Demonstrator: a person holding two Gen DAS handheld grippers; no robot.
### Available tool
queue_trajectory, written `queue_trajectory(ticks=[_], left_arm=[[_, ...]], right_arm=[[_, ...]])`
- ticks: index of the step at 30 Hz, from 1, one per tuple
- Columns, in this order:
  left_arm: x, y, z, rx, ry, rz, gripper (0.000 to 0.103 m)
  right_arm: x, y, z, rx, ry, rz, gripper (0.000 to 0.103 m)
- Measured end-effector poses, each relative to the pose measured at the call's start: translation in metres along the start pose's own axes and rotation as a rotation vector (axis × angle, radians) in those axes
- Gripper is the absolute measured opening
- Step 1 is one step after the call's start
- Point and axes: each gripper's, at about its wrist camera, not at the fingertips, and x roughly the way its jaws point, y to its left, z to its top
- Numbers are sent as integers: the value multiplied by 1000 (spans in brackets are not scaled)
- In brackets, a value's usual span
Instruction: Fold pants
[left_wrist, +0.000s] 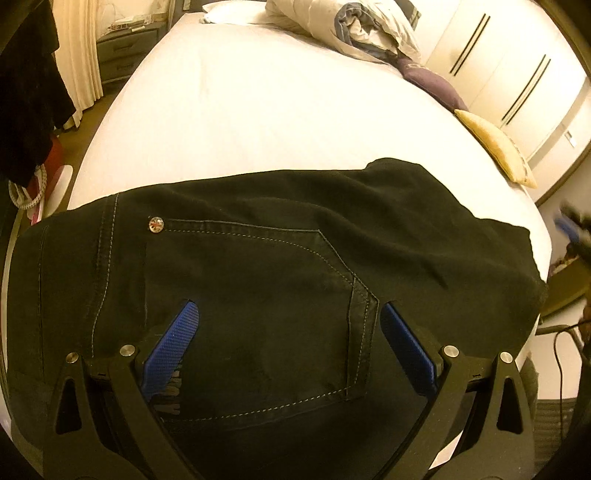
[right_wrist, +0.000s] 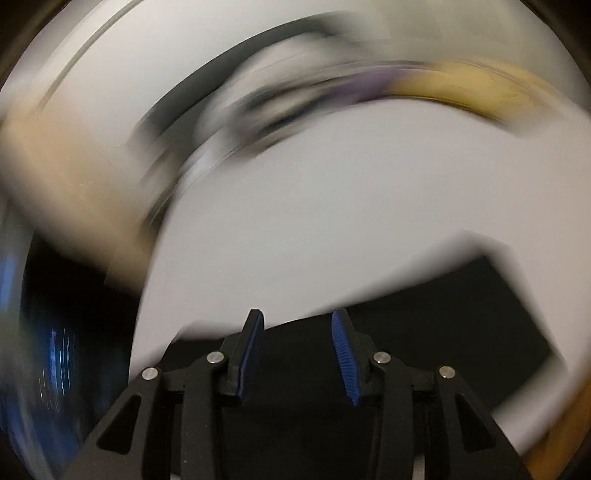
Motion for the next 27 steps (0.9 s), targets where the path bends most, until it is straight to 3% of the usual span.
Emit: queue_trajectory(ticks=[2, 3, 4, 7, 9, 10, 12, 13, 14, 18, 19, 22, 23, 24, 25, 27], left_arm=[[-4, 2, -1, -7, -17, -21, 100], [-6, 4, -3, -7, -25, -28, 100], [-6, 5, -4, -10, -32, -37, 100], [-4, 5, -2, -9, -37, -54, 100], [0, 9, -4, 3, -31, -44, 100], [2, 11, -5, 6, -30, -43, 100], [4, 11, -6, 17, -33, -35, 100], [5, 9, -7, 26, -33, -29, 100], [5, 7, -8, 44, -37, -15, 100], [3, 6, -12, 65, -50, 4, 100], [1, 7, -13, 62, -54, 2, 100], [-3, 7, -13, 54, -68, 2, 100], [-4, 8, -14, 51, -71, 2, 100], [-4, 9, -13, 54, -74, 6, 100], [-3, 9, -14, 60, -76, 10, 100], [2, 7, -16, 79, -74, 34, 100]], right_arm=[[53, 53, 10, -152, 139, 123, 38], [81, 73, 13, -194, 198, 160, 29], [99, 84, 13, -208, 243, 191, 24], [158, 95, 4, -181, 405, 314, 23], [196, 90, -7, -150, 491, 322, 23], [215, 81, -11, -138, 511, 275, 16], [239, 56, -9, -86, 503, 218, 0], [245, 41, -4, -25, 474, 223, 0], [250, 23, 4, 35, 428, 166, 0], [227, 3, 26, 64, 282, -74, 0], [213, 3, 27, 73, 254, -86, 7], [149, 11, 20, 106, 169, 123, 10], [124, 16, 6, 104, 154, 209, 15], [109, 17, -7, 104, 154, 255, 29], [98, 15, -22, 109, 164, 279, 39], [83, -3, -64, 141, 210, 257, 40]])
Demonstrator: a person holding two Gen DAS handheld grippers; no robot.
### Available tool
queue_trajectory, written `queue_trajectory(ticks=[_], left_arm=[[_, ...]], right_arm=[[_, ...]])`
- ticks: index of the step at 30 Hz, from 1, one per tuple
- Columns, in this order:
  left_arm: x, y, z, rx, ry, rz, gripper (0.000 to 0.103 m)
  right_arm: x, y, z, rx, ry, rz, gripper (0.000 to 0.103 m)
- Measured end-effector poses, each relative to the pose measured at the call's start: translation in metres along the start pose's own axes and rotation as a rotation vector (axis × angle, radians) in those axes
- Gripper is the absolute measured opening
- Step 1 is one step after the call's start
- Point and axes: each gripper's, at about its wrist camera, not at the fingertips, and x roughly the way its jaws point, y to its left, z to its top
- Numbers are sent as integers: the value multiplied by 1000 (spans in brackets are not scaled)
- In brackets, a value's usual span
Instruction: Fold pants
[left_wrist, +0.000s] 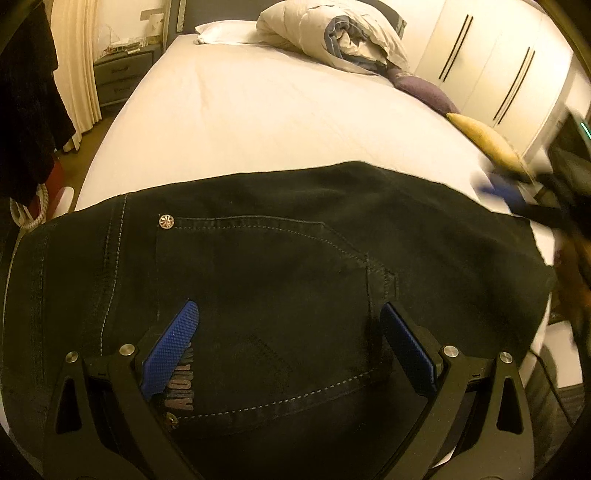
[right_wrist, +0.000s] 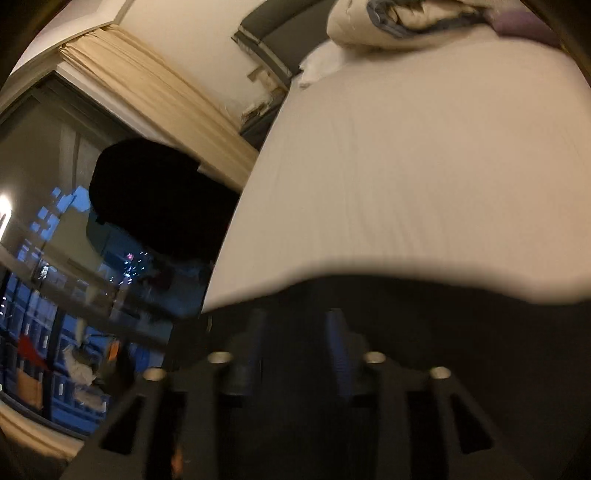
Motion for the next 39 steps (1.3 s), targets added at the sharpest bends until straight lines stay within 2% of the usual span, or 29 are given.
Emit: queue_trajectory(ticks=[1, 2, 3, 4, 5, 8, 11, 12, 13, 14, 16, 17, 18, 19, 20, 22, 23, 24, 25, 27, 30, 31, 32, 33, 35, 36, 37, 39], left_arm=[[2, -2, 0, 13, 4, 14, 100], [1, -6, -1, 20, 5, 21, 100], [0, -7, -1, 23, 4, 20, 100], [-1, -5, -1, 21, 2, 9, 100], [0, -4, -3, 21, 1, 2, 100], [2, -3, -3, 48, 10, 43, 100], [3, 4, -3, 31, 13, 90, 100], [2, 7, -3, 11, 17, 107, 100], [0, 10, -4, -8, 20, 111, 100], [-4, 13, -4, -27, 16, 111, 100], [-17, 10, 0, -46, -9, 86, 100], [-22, 3, 3, -41, -24, 72, 100], [-26, -2, 5, -32, -31, 64, 100], [-24, -12, 10, -14, -30, 54, 100], [-21, -17, 12, -3, -25, 48, 100], [-4, -36, 20, 25, 15, 42, 100], [5, -40, 23, 33, 34, 48, 100], [20, -45, 23, 43, 72, 67, 100], [32, -46, 21, 43, 107, 81, 100], [42, -46, 18, 42, 122, 101, 101], [43, -47, 18, 51, 116, 104, 101], [43, -47, 17, 50, 115, 101, 102], [43, -47, 17, 51, 113, 102, 102], [43, -48, 17, 56, 113, 109, 102], [38, -46, 15, 59, 113, 119, 102], [33, -47, 16, 54, 110, 122, 102], [29, -49, 18, 45, 104, 114, 102], [16, -61, 22, 17, 70, 52, 102]], right_arm=[[-7, -20, -20, 42, 12, -40, 40], [-20, -59, -45, 145, 12, -102, 40], [-32, -82, -63, 218, -18, -82, 1], [-50, -107, -80, 296, -63, -64, 0], [-85, -136, -96, 371, -164, -62, 0], [-152, -178, -105, 427, -329, -244, 0], [-223, -228, -120, 667, -512, -344, 0], [-234, -231, -123, 698, -540, -363, 1], [-240, -225, -123, 700, -561, -348, 12], [-243, -213, -120, 657, -586, -263, 15], [-230, -192, -112, 576, -579, -89, 36], [-209, -176, -103, 521, -543, 40, 43], [-189, -165, -94, 484, -505, 103, 50], [-164, -155, -86, 435, -446, 153, 51], [-147, -137, -85, 416, -410, 153, 51], [-118, -153, -79, 442, -349, 113, 50], [-116, -172, -77, 485, -364, 111, 45], [-119, -193, -76, 529, -381, 118, 15], [-130, -221, -77, 596, -409, 89, 0], [-154, -238, -94, 648, -509, 80, 0], [-224, -284, -114, 741, -697, -88, 0], [-245, -305, -132, 785, -754, -109, 0], [-272, -328, -155, 882, -824, -184, 0], [-289, -335, -168, 921, -856, -212, 0], [-320, -325, -186, 906, -918, -215, 30], [-331, -313, -191, 867, -946, -193, 61], [-335, -298, -196, 825, -952, -150, 78], [-329, -283, -195, 764, -918, -84, 79]])
